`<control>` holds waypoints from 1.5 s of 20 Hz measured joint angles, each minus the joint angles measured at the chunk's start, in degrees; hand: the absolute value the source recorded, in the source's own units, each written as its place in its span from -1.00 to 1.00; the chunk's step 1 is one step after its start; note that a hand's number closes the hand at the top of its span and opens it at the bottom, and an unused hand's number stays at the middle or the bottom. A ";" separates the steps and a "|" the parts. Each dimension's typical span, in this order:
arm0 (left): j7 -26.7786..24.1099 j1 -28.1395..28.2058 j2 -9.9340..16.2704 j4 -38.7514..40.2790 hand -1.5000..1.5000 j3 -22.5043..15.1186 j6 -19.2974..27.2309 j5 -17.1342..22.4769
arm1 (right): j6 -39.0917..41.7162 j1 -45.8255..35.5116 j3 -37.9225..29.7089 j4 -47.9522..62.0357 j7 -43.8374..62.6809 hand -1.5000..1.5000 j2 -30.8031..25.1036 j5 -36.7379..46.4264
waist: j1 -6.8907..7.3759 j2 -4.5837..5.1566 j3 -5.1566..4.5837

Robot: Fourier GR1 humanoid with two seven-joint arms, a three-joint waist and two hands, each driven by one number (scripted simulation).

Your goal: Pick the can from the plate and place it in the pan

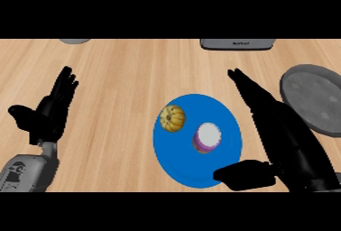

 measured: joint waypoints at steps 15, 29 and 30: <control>0.48 -0.94 -1.55 0.56 0.00 1.81 -1.51 -1.81 | 3.81 6.89 -0.30 8.15 -5.29 -1.00 5.24 1.24 | -0.13 0.12 0.07; 2.28 0.18 -2.27 -1.92 0.00 2.73 -2.62 -3.00 | 9.15 4.56 2.34 17.87 -5.14 -1.00 8.56 5.09 | -0.01 0.13 0.04; 2.61 -0.56 -2.32 -1.47 0.00 2.84 -2.33 -3.36 | 9.52 5.02 2.70 18.06 -5.19 -1.00 8.42 5.37 | -0.12 0.12 0.04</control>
